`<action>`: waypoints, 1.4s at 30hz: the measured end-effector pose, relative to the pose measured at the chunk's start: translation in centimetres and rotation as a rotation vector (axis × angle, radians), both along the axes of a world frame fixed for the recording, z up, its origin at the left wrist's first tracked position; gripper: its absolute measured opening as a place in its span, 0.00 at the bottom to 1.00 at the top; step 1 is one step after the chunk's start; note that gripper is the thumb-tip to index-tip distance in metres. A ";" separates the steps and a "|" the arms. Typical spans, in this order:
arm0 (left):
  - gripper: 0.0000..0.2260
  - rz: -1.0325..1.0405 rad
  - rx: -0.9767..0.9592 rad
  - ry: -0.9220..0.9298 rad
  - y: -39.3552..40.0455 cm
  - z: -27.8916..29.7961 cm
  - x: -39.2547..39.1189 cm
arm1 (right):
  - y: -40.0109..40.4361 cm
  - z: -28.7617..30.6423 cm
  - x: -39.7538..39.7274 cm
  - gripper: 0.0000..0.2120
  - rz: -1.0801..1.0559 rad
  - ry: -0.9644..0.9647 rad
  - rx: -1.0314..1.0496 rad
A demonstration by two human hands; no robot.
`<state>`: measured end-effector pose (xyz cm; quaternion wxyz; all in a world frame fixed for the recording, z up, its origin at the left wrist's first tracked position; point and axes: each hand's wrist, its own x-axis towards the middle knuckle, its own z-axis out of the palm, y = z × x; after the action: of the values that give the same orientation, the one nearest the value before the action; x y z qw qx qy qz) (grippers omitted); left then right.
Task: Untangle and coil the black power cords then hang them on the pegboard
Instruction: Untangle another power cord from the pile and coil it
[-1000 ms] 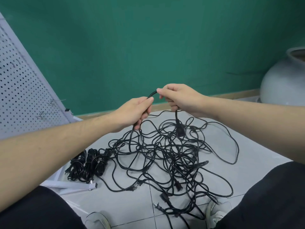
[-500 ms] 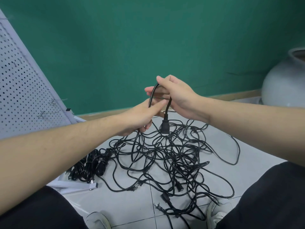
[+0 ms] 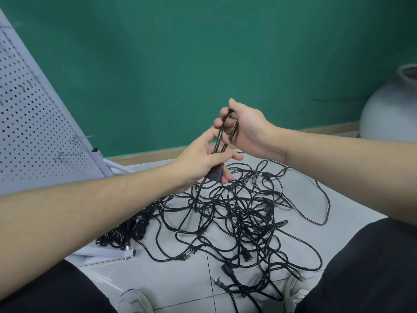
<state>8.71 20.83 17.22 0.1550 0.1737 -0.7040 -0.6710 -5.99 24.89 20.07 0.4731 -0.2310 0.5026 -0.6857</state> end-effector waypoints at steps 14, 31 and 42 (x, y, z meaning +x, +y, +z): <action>0.16 -0.040 0.132 -0.092 -0.7 0.9 -0.6 | 1.2 -0.4 -1.5 0.28 0.142 -0.023 0.064; 0.18 0.413 0.033 0.074 -2.1 2.2 -1.0 | 1.7 -3.8 2.1 0.10 0.803 0.883 0.332; 0.20 0.600 -0.341 -0.174 -5.6 1.0 0.9 | 3.0 -4.8 -0.9 0.12 0.775 0.950 0.325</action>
<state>9.62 15.20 18.23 0.3112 0.4008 -0.7341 -0.4513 -6.94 27.86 15.26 0.4413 -0.6006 0.6353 -0.2022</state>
